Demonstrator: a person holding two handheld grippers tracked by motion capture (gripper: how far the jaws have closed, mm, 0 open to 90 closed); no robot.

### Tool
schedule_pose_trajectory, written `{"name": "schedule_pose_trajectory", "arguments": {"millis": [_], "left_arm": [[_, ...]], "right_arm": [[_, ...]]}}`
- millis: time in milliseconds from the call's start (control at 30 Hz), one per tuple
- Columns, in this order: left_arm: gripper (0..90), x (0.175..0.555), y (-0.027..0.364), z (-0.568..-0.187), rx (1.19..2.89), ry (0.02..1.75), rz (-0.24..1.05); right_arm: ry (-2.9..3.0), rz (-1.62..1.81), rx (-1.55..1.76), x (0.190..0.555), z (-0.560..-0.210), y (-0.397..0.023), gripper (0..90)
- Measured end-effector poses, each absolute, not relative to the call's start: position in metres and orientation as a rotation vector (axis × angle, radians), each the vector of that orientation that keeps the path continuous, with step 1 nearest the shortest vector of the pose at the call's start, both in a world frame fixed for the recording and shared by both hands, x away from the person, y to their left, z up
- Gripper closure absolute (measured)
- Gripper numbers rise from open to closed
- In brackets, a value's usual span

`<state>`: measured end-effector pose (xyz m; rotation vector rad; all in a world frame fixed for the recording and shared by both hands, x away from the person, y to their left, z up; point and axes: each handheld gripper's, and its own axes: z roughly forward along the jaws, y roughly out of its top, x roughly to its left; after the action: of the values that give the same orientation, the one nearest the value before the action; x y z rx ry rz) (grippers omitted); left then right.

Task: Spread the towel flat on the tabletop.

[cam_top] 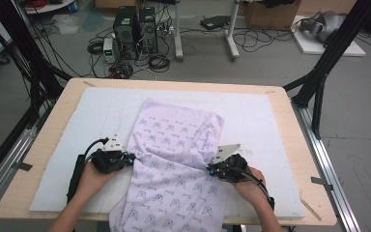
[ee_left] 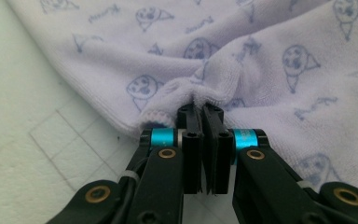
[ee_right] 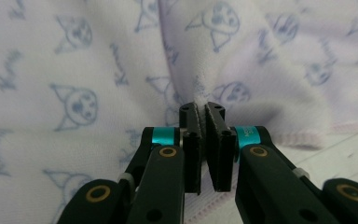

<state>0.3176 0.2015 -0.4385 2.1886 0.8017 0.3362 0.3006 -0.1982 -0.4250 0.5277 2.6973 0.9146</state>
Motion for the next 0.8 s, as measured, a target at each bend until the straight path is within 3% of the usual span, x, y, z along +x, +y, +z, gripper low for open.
{"name": "schedule_pose_trajectory", "arguments": {"millis": [67,133,233,433,567,800], "left_arm": [[85.1,0.317,0.203,-0.437,2.191,0.812,0.346],[75.1,0.312,0.206,-0.433,2.195,0.806,0.365],[70.4,0.297,0.217,-0.421,2.156,0.775,0.396],[81.8,0.276,0.228,-0.416,2.153,0.683,0.325],[81.8,0.262,0.221,-0.426,2.2,0.596,0.253],[65.6,0.251,0.211,-0.441,2.258,0.509,0.12]], "right_arm": [[2.699,0.91,0.522,0.3,-0.43,-0.198,85.8],[2.695,0.93,0.525,0.3,-0.429,-0.2,84.4],[2.679,0.979,0.516,0.294,-0.423,-0.201,81.5],[2.673,1.049,0.486,0.28,-0.417,-0.202,76.8],[2.684,1.055,0.465,0.276,-0.419,-0.199,75.3],[2.694,1.063,0.46,0.276,-0.421,-0.197,70.9]]}}
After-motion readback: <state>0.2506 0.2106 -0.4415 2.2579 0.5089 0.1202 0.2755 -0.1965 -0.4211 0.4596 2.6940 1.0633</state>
